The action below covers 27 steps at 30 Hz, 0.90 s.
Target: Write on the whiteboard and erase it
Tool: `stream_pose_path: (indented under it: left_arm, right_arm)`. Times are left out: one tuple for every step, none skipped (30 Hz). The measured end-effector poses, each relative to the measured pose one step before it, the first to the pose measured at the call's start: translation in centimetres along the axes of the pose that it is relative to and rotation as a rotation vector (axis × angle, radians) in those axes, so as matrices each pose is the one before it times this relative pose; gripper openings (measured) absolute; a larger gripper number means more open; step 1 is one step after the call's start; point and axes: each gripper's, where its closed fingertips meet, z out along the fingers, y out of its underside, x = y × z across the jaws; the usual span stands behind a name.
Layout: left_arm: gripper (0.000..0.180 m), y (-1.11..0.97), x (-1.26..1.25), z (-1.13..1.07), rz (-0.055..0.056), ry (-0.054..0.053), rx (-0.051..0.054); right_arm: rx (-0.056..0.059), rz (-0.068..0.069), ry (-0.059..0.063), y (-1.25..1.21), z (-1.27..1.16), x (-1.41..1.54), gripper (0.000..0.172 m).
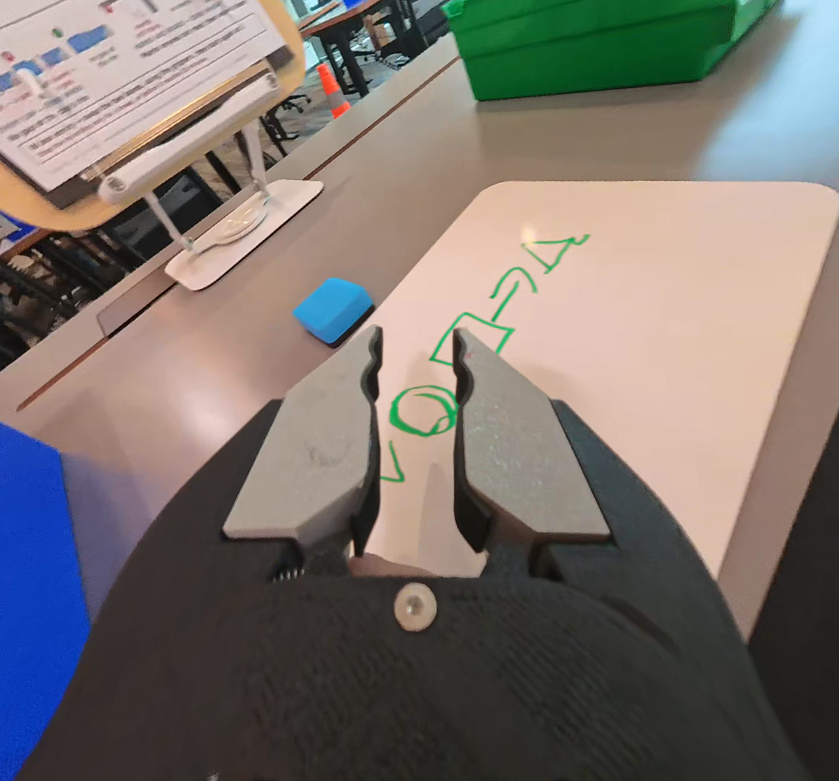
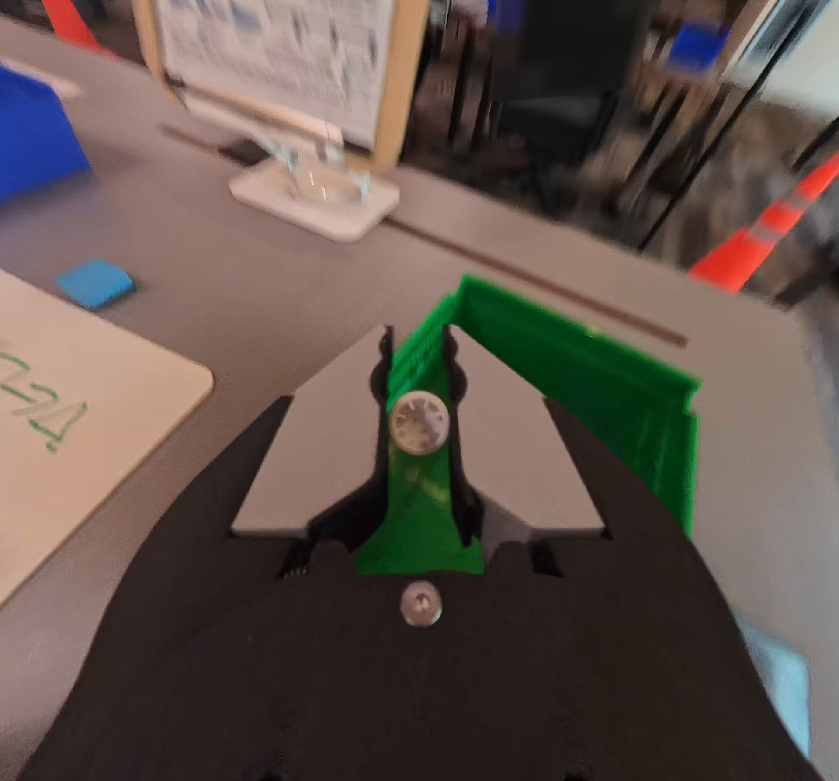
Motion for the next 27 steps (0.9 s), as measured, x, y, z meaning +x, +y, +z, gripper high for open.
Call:
stream_pose_path:
  left_arm:
    - [0.028, 0.125, -0.540, -0.090, -0.0116, -0.0100, 0.0013]
    - [0.028, 0.020, -0.426, -0.132, -0.0086, -0.0079, 0.0074]
    - [0.028, 0.061, -0.396, -0.171, -0.0085, -0.0089, 0.0050]
    - [0.029, 0.152, -0.365, -0.201, -0.0066, -0.0068, -0.0018]
    - [0.029, 0.203, -0.471, -0.224, -0.0065, -0.0117, -0.0027]
    - [0.029, 0.177, -0.661, -0.247, -0.0107, -0.0188, 0.0007]
    - [0.029, 0.144, -0.666, -0.241, -0.0170, -0.0122, 0.0034]
    - [0.029, 0.104, -0.598, -0.203, -0.0239, -0.0030, 0.0050]
    - [0.029, 0.072, -0.628, -0.153, -0.0272, -0.0032, 0.0062]
    - [0.029, 0.042, -0.671, -0.124, -0.0213, -0.0095, 0.0069]
    - [0.029, 0.069, -0.597, -0.084, -0.0101, -0.0124, 0.0038]
    - [0.029, 0.097, -0.465, -0.050, -0.0017, -0.0110, -0.0003]
    - [0.028, 0.106, -0.365, -0.028, 0.0013, -0.0113, -0.0023]
    - [0.028, 0.108, -0.242, 0.017, 0.0021, -0.0087, -0.0043]
    - [0.028, 0.105, -0.094, 0.050, 0.0011, -0.0030, -0.0060]
    - [0.028, 0.087, 0.085, 0.077, 0.0022, 0.0054, -0.0056]
    - [0.028, 0.080, 0.096, 0.072, 0.0041, 0.0053, -0.0056]
    - [0.028, 0.078, 0.079, 0.077, 0.0037, 0.0043, -0.0046]
    - [0.028, 0.042, 0.100, 0.042, 0.0024, 0.0064, -0.0023]
    - [0.028, 0.019, 0.084, 0.028, 0.0012, 0.0060, -0.0006]
    - [0.028, -0.014, 0.079, -0.016, -0.0026, 0.0082, 0.0018]
    - [0.029, -0.018, 0.004, -0.016, -0.0082, 0.0082, 0.0037]
    - [0.029, -0.016, -0.057, -0.021, -0.0143, 0.0081, 0.0038]
    - [0.030, -0.027, -0.080, -0.028, -0.0191, 0.0118, 0.0047]
    - [0.030, -0.059, -0.091, -0.062, -0.0228, 0.0121, 0.0071]
    - [0.030, -0.088, -0.063, -0.083, -0.0201, 0.0124, 0.0092]
    - [0.031, -0.125, 0.060, -0.116, -0.0109, 0.0148, 0.0110]
  right_arm:
    - [-0.0906, 0.0557, -0.0114, 2.257, 1.034, 0.918, 0.043]
    - [-0.0590, 0.0377, -0.0112, 1.528, 0.622, 0.563, 0.050]
    - [0.0000, 0.0130, -0.0008, 0.414, 0.032, 0.284, 0.053]
    - [0.0481, 0.0048, 0.0109, -0.520, -0.493, 0.044, 0.055]
    - [0.0601, -0.0003, 0.0015, -0.963, -0.682, -0.426, 0.057]
    - [0.0377, 0.0002, -0.0045, -0.921, -0.602, -0.842, 0.063]
    - [0.0176, -0.0048, -0.0164, -0.800, -0.381, -1.402, 0.072]
    - [0.0070, -0.0252, -0.0313, -0.660, -0.117, -1.955, 0.074]
    - [-0.0144, -0.0436, -0.0194, -0.287, 0.211, -1.930, 0.074]
    - [-0.0320, -0.0470, 0.0064, -0.035, 0.476, -1.505, 0.077]
    - [-0.0246, -0.0445, -0.0033, -0.173, 0.601, -1.599, 0.081]
    - [0.0041, -0.0351, -0.0280, -0.581, 0.699, -1.933, 0.080]
    - [0.0142, -0.0152, -0.0494, -0.696, 0.969, -2.204, 0.077]
    - [-0.0041, 0.0040, -0.0681, -0.368, 1.381, -2.357, 0.076]
    - [-0.0293, 0.0143, -0.0792, 0.074, 1.811, -2.373, 0.078]
    - [-0.0375, 0.0119, -0.0813, 0.253, 2.100, -2.194, 0.079]
    - [-0.0248, 0.0025, -0.0799, 0.131, 2.294, -1.954, 0.079]
    - [-0.0222, -0.0025, -0.0686, 0.105, 2.440, -1.548, 0.079]
    - [-0.0364, -0.0152, -0.0524, 0.199, 2.536, -1.098, 0.080]
    - [-0.0391, -0.0306, -0.0363, 0.091, 2.543, -0.684, 0.082]
    - [-0.0377, -0.0351, -0.0303, -0.097, 2.435, -0.389, 0.084]
    - [-0.0346, -0.0340, -0.0235, -0.296, 2.239, -0.012, 0.085]
    - [-0.0233, -0.0299, -0.0187, -0.519, 1.977, 0.295, 0.085]
    - [-0.0109, -0.0275, -0.0347, -0.678, 1.683, 0.226, 0.085]
    - [-0.0122, -0.0283, -0.0329, -0.560, 1.358, 0.368, 0.081]
    - [-0.0178, -0.0316, -0.0227, -0.350, 1.099, 0.555, 0.075]
    - [-0.0205, -0.0359, -0.0153, -0.161, 0.937, 0.588, 0.075]
